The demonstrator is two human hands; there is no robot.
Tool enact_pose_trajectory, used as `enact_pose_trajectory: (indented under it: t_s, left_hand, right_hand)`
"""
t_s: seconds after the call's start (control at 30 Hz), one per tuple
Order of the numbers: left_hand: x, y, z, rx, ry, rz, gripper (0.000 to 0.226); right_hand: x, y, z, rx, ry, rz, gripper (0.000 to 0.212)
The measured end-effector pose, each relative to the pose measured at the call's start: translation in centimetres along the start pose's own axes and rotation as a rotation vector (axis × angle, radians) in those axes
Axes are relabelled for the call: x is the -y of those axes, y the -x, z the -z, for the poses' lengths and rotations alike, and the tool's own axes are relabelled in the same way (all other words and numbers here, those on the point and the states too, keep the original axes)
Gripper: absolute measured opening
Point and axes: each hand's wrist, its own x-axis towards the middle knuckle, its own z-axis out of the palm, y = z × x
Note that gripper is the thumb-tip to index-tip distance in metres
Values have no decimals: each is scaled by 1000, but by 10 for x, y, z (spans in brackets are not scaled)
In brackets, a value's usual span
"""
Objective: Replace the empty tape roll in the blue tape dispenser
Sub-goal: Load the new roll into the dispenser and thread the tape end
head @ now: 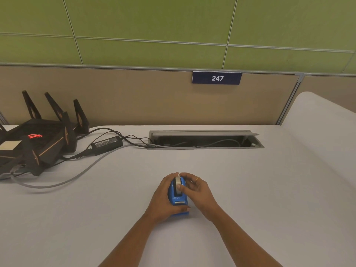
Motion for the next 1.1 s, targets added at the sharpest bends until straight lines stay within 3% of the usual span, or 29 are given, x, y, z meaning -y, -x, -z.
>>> enact_pose_trajectory:
  t_s: [0.6, 1.1]
  left_hand:
    - [2, -1, 0, -4, 10, -7, 93]
    - [4, -3, 0, -9, -9, -24, 91]
  right_hand:
    - [1, 0, -2, -2, -24, -21, 33]
    - [0, 1, 0, 44, 16, -30, 47]
